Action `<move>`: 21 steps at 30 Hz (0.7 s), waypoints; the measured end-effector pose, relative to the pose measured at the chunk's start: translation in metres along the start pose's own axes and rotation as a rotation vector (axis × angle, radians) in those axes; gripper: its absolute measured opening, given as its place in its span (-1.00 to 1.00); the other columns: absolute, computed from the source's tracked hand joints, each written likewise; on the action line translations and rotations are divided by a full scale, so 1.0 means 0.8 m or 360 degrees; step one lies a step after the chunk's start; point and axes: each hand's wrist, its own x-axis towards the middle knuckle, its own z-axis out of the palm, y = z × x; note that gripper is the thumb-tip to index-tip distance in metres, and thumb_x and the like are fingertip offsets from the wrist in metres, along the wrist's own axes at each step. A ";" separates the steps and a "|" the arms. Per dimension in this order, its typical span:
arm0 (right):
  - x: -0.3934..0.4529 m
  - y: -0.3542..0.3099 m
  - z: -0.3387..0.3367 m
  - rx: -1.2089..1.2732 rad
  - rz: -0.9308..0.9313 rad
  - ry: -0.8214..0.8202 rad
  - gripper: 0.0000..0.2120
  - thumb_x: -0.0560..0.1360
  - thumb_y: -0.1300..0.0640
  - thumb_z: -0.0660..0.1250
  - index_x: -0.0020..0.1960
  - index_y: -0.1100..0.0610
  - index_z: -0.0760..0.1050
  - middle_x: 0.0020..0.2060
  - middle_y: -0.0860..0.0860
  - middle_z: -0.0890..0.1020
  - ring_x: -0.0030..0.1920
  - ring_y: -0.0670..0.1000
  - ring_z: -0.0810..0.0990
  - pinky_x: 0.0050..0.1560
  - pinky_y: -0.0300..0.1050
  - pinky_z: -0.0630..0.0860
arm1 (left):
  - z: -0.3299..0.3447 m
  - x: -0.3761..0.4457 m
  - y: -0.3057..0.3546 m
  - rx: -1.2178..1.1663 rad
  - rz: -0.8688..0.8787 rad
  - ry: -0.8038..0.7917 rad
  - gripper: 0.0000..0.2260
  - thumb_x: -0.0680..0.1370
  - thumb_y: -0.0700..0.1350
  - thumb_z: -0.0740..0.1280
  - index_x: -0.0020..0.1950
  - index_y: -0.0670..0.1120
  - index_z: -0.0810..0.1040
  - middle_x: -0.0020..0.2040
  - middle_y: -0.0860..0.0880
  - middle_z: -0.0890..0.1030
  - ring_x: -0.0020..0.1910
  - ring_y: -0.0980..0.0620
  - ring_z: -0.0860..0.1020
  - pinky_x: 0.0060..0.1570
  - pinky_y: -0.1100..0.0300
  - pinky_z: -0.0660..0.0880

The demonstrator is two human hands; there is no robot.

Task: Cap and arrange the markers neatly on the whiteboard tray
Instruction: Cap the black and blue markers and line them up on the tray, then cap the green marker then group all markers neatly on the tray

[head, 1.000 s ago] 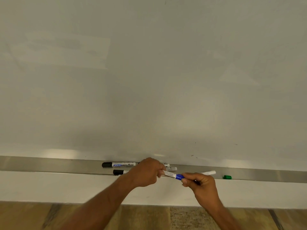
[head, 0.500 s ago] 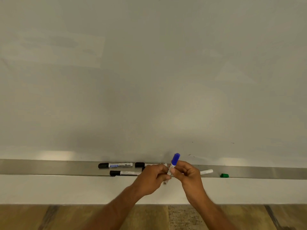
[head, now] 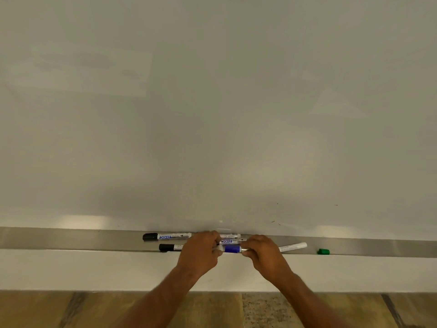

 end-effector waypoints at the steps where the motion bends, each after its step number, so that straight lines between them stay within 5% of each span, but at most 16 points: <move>1: 0.002 0.001 0.001 -0.0009 -0.0003 0.0000 -0.83 0.52 0.13 0.35 0.09 0.06 0.62 0.04 0.06 0.68 0.04 0.05 0.58 0.07 -0.13 0.48 | 0.002 0.000 0.000 0.0016 0.0020 -0.0001 -0.82 0.47 0.02 0.40 0.04 0.08 0.54 -0.08 0.07 0.65 -0.12 0.11 0.57 -0.05 0.20 0.55; 12: -0.006 0.013 -0.003 -0.0007 -0.0199 0.0204 -0.89 0.49 0.15 0.39 -0.01 0.05 0.66 -0.13 -0.01 0.73 -0.13 0.05 0.65 -0.05 -0.05 0.57 | 0.027 0.017 0.028 0.0087 0.0289 -0.0046 -0.84 0.48 0.04 0.36 0.01 0.02 0.56 -0.10 0.02 0.62 -0.09 0.04 0.52 -0.11 0.14 0.48; 21: -0.069 0.114 -0.061 -0.0018 0.0480 0.0624 -0.79 0.38 0.37 0.47 -0.01 0.19 0.66 -0.10 0.13 0.72 -0.07 0.16 0.64 0.04 -0.10 0.47 | 0.069 0.046 0.100 0.0197 0.0585 -0.0148 -0.78 0.54 0.02 0.28 0.10 -0.05 0.55 0.01 -0.05 0.61 0.02 -0.02 0.48 -0.04 0.08 0.46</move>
